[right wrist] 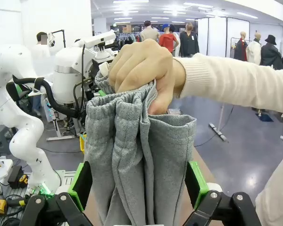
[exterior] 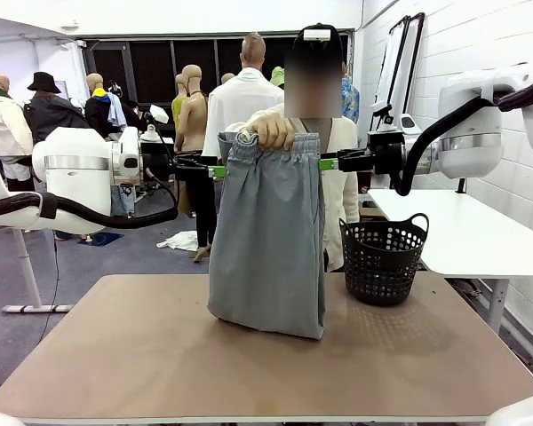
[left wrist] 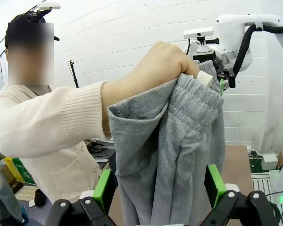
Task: Fold the training pants.
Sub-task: Release the ends of the Training pants and then grab the overlapped ends.
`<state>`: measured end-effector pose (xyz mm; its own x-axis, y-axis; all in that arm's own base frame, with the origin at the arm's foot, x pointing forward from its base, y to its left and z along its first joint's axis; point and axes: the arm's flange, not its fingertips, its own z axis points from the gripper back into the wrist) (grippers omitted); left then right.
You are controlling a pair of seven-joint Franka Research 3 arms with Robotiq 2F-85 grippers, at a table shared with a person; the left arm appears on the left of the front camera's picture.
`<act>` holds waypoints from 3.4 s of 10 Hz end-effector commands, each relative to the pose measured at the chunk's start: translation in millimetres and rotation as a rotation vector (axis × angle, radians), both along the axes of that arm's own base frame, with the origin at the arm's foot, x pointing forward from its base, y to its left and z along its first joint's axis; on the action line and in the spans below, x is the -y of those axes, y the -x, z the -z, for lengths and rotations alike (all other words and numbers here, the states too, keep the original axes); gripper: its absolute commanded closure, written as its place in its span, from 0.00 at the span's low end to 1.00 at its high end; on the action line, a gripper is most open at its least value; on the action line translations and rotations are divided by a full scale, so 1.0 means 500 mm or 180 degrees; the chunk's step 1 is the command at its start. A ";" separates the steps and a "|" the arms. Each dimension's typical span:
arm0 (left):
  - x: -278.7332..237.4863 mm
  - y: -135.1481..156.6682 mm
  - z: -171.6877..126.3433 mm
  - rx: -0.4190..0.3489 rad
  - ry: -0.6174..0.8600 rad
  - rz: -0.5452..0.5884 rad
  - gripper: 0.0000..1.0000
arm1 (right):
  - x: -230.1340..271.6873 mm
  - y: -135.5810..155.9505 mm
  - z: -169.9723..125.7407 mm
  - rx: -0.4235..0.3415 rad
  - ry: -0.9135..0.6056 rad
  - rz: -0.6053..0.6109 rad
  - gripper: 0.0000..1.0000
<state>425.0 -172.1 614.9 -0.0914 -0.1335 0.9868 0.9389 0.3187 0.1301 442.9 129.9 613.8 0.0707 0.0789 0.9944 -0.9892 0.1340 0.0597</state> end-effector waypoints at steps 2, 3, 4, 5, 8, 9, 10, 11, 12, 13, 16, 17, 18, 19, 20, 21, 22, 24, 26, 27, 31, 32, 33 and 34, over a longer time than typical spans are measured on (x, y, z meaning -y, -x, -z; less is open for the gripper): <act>0.018 -0.006 0.008 0.0155 0.0067 -0.0094 0.00 | 0.002 0.019 0.007 -0.0089 0.0039 -0.0024 0.00; 0.020 -0.009 0.010 0.0137 0.0077 -0.0085 0.00 | 0.003 0.022 0.008 -0.0103 0.0049 -0.0035 0.00; 0.020 -0.012 0.011 0.0136 0.0087 -0.0094 0.00 | 0.003 0.026 0.008 -0.0109 0.0035 -0.0037 0.00; 0.022 -0.016 0.010 0.0142 0.0093 -0.0097 0.00 | 0.000 0.031 0.010 -0.0098 0.0030 -0.0041 0.00; 0.025 -0.023 0.009 0.0159 0.0090 -0.0080 0.00 | -0.016 0.045 0.015 0.0027 0.0005 0.0036 0.00; 0.024 -0.024 0.009 0.0171 0.0092 -0.0085 0.00 | -0.021 0.046 0.017 0.0093 0.0036 0.0115 0.00; 0.024 -0.024 0.008 0.0176 0.0094 -0.0082 0.00 | -0.023 0.048 0.020 0.0076 0.0037 0.0120 0.00; 0.023 -0.025 0.007 0.0181 0.0094 -0.0082 0.00 | -0.026 0.049 0.023 0.0061 0.0042 0.0113 0.00; 0.022 -0.027 0.006 0.0191 0.0087 -0.0102 0.00 | -0.028 0.051 0.025 0.0041 0.0042 0.0104 0.00; 0.022 -0.033 0.006 0.0203 0.0078 -0.0134 0.00 | -0.029 0.052 0.026 0.0029 0.0046 0.0109 0.00; 0.027 -0.048 0.005 0.0264 0.0024 -0.0210 0.00 | -0.036 0.041 0.032 0.0080 0.0008 0.0160 0.00; 0.028 -0.050 0.006 0.0244 0.0054 -0.0151 0.00 | -0.037 0.036 0.031 0.0104 -0.0009 0.0180 0.00; 0.032 -0.050 0.007 0.0229 0.0078 -0.0103 0.00 | -0.038 0.033 0.033 0.0091 -0.0014 0.0181 0.00; 0.035 -0.050 0.010 0.0197 0.0090 -0.0037 0.00 | -0.041 0.032 0.033 0.0068 -0.0019 0.0165 0.00; 0.040 -0.050 0.011 0.0161 0.0083 0.0017 0.00 | -0.043 0.029 0.033 0.0045 -0.0050 0.0139 0.00; 0.044 -0.052 0.014 0.0148 0.0080 0.0045 0.00 | -0.046 0.026 0.032 0.0060 -0.0055 0.0139 0.00; 0.051 -0.055 0.013 0.0129 0.0104 0.0111 0.00 | -0.050 0.021 0.032 0.0054 -0.0065 0.0118 0.00; 0.064 -0.062 0.008 0.0092 0.0142 0.0259 0.00 | -0.064 0.017 0.028 0.0040 -0.0066 0.0041 0.00; 0.069 -0.068 0.001 0.0074 0.0120 0.0324 0.00 | -0.068 0.023 0.029 -0.0033 -0.0047 -0.0088 0.00; 0.073 -0.069 -0.002 0.0064 0.0109 0.0401 0.00 | -0.066 0.026 0.029 -0.0078 -0.0055 -0.0136 0.00; 0.079 -0.070 -0.003 0.0059 -0.0019 0.0622 0.00 | -0.050 0.031 0.038 -0.0280 -0.0066 -0.0425 0.00; 0.076 -0.072 -0.002 0.0067 -0.0029 0.0705 0.00 | -0.049 0.030 0.039 -0.0288 -0.0044 -0.0452 0.00; 0.072 -0.072 -0.002 0.0070 -0.0006 0.0788 0.00 | -0.048 0.032 0.038 -0.0291 -0.0032 -0.0485 0.00; 0.069 -0.072 -0.001 0.0080 -0.0013 0.0861 0.00 | -0.046 0.032 0.037 -0.0287 -0.0043 -0.0519 0.00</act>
<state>455.5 -211.1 610.1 -0.1504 -0.1106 0.9824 0.9823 0.0955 0.1612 424.4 155.8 590.1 0.1288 0.0713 0.9891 -0.9916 -0.0021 0.1293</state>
